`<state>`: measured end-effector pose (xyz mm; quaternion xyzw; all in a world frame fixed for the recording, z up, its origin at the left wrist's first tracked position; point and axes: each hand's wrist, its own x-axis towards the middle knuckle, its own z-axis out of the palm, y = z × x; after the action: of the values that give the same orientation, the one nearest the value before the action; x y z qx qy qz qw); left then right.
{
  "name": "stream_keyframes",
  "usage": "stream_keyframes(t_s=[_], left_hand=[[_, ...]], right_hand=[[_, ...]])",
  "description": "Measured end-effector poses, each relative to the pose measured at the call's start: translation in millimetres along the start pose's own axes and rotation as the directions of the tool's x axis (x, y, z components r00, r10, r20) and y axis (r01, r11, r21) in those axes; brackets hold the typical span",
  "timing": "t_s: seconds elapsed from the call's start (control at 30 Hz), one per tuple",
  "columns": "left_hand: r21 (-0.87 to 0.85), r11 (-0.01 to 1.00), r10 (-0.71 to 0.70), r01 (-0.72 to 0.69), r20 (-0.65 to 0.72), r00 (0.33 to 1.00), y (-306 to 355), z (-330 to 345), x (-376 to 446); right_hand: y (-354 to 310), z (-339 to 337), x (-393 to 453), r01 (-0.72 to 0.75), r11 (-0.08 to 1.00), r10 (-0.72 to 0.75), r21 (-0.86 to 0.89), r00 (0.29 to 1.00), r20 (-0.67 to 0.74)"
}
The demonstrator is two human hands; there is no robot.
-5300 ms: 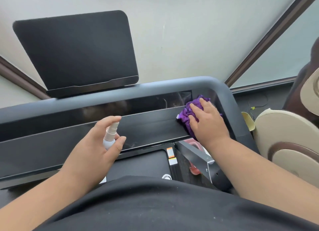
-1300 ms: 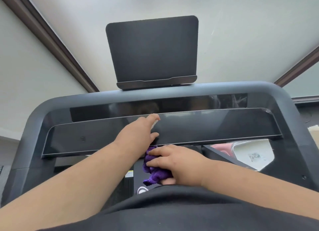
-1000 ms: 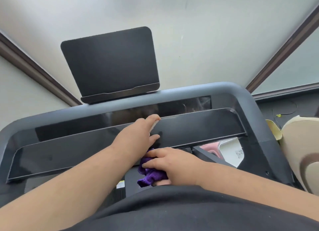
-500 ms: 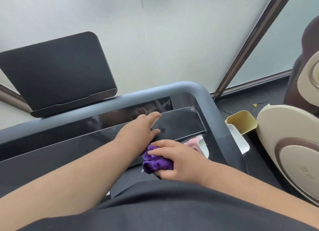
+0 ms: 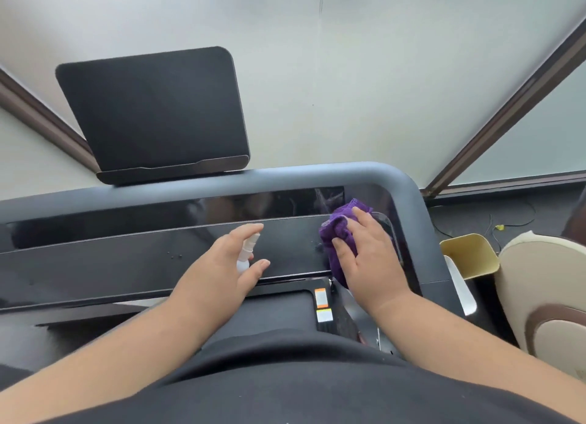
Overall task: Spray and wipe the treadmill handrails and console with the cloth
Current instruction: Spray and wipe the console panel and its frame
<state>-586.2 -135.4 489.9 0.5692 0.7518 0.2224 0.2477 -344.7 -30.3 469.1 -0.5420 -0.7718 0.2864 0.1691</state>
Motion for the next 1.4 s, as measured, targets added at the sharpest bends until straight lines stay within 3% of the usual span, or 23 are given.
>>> stream_keyframes(t_s=[0.07,0.17,0.27,0.43,0.6,0.77,0.9,1.0,1.07,1.13,1.23,1.4], left_hand=[[-0.02,1.0,-0.007,0.007,-0.011,1.0,-4.5,-4.5,-10.0],[-0.013,1.0,-0.029,0.029,-0.028,0.999,-9.6,-10.8,-21.3],[-0.007,0.999,-0.049,0.049,-0.027,0.998,-13.4,-12.4,-26.8],[0.017,0.999,-0.027,0.028,-0.023,0.999,-11.6,-7.9,-29.4],[0.008,1.0,-0.002,0.002,0.012,1.0,-6.4,-0.8,-24.7],[0.004,0.999,0.048,-0.048,0.016,0.999,-4.4,2.2,-23.6],[0.004,0.999,0.046,-0.046,0.013,0.999,-9.3,2.8,-28.0],[-0.004,0.999,0.045,-0.045,0.017,0.999,-11.1,4.4,-29.2],[0.001,0.999,0.049,-0.049,0.023,0.999,-10.9,6.3,-28.4],[0.007,0.998,0.06,-0.06,0.027,0.998,-9.6,9.0,-27.8],[0.012,0.996,0.089,-0.09,0.03,0.996,-3.3,12.7,-24.6],[-0.01,0.994,0.108,-0.109,-0.005,0.994,5.2,16.5,-16.4]], right_hand=[[-13.3,20.3,-1.2,0.105,0.99,-0.099,-0.098,0.993,0.064],[-43.3,53.8,2.9,0.345,0.881,-0.285,-0.323,0.933,0.218],[-61.8,71.7,13.6,0.451,0.811,-0.324,-0.373,0.876,0.356],[-53.8,66.8,26.7,0.412,0.823,-0.271,-0.39,0.89,0.368],[-5.5,28.4,28.3,0.2,0.857,-0.105,-0.475,0.97,0.218],[12.5,12.7,20.9,0.057,0.866,-0.006,-0.496,0.995,0.104],[-15.1,34.4,11.4,0.235,0.825,-0.14,-0.513,0.966,0.218],[-41.2,57.3,3.2,0.465,0.758,-0.34,-0.457,0.88,0.333],[-48.2,64.6,9.1,0.523,0.739,-0.382,-0.425,0.844,0.376],[-44.3,61.8,17.8,0.484,0.786,-0.352,-0.385,0.862,0.364],[-17.7,41.4,24.2,0.328,0.859,-0.256,-0.392,0.94,0.226],[30.2,4.2,21.1,0.073,0.893,-0.05,-0.444,0.997,0.064]])
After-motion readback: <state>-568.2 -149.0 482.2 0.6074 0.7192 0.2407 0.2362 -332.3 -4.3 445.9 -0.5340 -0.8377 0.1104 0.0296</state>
